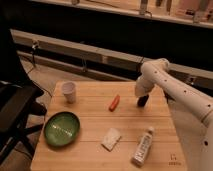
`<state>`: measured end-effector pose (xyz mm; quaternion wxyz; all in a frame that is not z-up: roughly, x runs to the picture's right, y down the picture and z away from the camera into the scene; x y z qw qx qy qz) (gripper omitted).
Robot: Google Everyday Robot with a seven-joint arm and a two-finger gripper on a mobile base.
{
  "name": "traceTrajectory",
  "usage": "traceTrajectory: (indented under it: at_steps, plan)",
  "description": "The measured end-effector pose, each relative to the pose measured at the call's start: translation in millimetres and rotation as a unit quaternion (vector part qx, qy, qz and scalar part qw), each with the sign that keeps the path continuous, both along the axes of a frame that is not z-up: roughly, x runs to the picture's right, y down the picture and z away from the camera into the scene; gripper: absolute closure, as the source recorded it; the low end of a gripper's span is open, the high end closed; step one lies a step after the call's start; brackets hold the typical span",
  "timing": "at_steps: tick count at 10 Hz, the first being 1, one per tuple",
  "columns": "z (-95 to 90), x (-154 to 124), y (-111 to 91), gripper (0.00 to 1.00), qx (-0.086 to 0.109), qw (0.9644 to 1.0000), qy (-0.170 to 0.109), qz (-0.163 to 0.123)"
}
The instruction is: Knock the eraser over
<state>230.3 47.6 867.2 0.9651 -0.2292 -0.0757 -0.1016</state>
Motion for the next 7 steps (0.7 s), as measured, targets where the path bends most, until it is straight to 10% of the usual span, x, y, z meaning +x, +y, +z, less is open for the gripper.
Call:
traceTrajectory:
  at_steps: [7]
  plan:
    - [1.1, 4.3, -2.3, 0.97, 0.003, 0.9998, -0.003, -0.019]
